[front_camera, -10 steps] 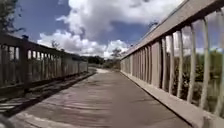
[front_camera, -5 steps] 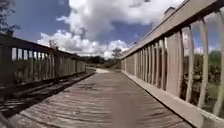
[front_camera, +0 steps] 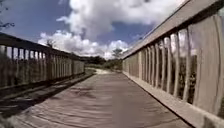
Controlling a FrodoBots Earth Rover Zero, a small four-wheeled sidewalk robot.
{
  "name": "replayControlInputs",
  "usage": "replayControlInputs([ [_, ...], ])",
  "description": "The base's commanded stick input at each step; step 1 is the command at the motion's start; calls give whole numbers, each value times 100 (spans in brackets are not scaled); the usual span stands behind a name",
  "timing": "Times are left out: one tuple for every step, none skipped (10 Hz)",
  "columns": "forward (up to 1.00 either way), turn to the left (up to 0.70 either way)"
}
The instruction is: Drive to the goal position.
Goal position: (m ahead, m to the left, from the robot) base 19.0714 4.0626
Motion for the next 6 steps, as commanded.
replayControlInputs([
  [85, 0],
  [85, 0],
  [85, 0],
  [85, 0],
  [85, 0],
  [85, 0],
])
